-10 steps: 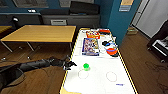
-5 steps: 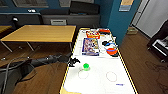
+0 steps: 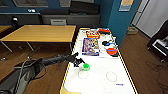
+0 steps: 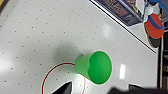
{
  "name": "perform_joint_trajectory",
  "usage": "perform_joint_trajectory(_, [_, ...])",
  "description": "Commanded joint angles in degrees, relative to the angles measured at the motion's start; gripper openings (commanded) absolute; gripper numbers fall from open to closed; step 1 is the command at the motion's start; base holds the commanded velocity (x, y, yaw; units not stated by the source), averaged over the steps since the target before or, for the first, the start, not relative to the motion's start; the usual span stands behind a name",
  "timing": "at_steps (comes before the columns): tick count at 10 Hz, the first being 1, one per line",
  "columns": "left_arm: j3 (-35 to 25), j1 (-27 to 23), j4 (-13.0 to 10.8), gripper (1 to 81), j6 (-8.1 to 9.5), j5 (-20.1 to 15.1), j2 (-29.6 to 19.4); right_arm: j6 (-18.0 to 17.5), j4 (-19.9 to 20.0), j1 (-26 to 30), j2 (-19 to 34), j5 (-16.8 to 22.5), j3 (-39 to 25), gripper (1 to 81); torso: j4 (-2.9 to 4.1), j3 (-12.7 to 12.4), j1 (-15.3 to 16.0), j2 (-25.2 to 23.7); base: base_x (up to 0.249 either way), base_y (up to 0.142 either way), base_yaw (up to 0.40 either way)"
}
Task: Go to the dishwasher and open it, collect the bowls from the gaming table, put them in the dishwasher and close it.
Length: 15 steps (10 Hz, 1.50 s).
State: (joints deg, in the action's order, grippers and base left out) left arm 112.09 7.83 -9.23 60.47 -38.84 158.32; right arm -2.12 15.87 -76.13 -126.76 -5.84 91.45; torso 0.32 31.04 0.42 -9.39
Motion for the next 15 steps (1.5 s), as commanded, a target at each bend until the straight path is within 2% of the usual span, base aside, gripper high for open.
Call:
perform_joint_trajectory(1, [2.69, -9.89, -1.58, 81.1, 0.44, -3.17, 2.97, 0.1, -0.58, 2.07, 2.36, 4.35, -1.38, 1.0, 0.0, 0.0, 0.0, 0.0, 0.0, 0.0, 0.0])
perform_joint_trajectory(2, [4.45, -9.89, -1.49, 81.1, 0.62, -4.93, 4.29, 0.1, -0.67, 2.07, 2.18, 4.35, -1.38, 1.0, 0.0, 0.0, 0.0, 0.0, 0.0, 0.0, 0.0])
perform_joint_trajectory(4, [7.16, -9.89, -1.67, 81.1, 5.43, -5.28, 5.6, 0.1, -0.75, 2.25, 1.75, 4.35, -1.03, 1.0, -0.02, 0.0, 0.0, 0.0, 0.0, 0.0, 0.0])
perform_joint_trajectory(5, [7.79, -9.8, -1.67, 81.1, 6.42, -5.98, 6.05, 0.1, -0.67, 2.34, 1.66, 4.43, -0.85, 1.0, 0.0, 0.0, 0.0, 0.0, 0.0, 0.0, 0.0])
perform_joint_trajectory(8, [12.63, -9.88, -3.78, 81.1, 6.77, -7.3, 10.09, 0.01, -0.58, 3.13, 1.3, 5.14, -0.76, 1.0, 0.0, 0.0, 0.02, 0.0, 0.0, 0.0, 0.0])
perform_joint_trajectory(9, [14.03, -9.8, -5.27, 81.1, 6.77, -7.74, 11.59, 0.01, -0.58, 3.13, 1.3, 5.14, -0.76, 1.0, 0.0, 1.47, 0.02, 0.0, 0.0, 0.0, 0.0])
perform_joint_trajectory(10, [14.64, -9.8, -6.23, 81.1, 6.77, -8.88, 12.54, 0.01, -0.58, 3.13, 1.3, 5.05, -0.76, 1.0, 0.0, 4.18, 0.02, 0.0, 0.0, 0.0, 0.0])
perform_joint_trajectory(11, [14.65, -9.71, -6.58, 81.1, 6.77, -8.89, 12.82, 0.01, -0.75, 3.13, 1.22, 5.05, -0.76, 1.0, 0.0, 5.88, 0.02, 0.0, 0.0, 0.0, 0.0])
perform_joint_trajectory(12, [14.65, -9.62, -6.68, 81.1, 6.68, -8.89, 12.9, 0.01, -0.75, 3.22, 1.22, 5.05, -0.76, 1.0, 0.0, 1.79, 0.0, 0.0, 0.0, 0.0, 0.0])
perform_joint_trajectory(13, [14.47, -9.45, -6.68, 81.1, 6.6, -8.97, 12.82, 0.1, -0.75, 3.22, 1.13, 5.14, -0.76, 1.0, 0.0, 3.37, 0.02, 0.02, 0.0, 0.0, 0.0])
perform_joint_trajectory(15, [14.3, -9.18, -6.68, 81.1, 6.6, -8.89, 12.99, 0.19, -0.84, 3.22, 0.95, 5.14, -0.76, 1.0, 0.0, 4.53, 0.06, 0.05, 0.0, 0.0, 0.0])
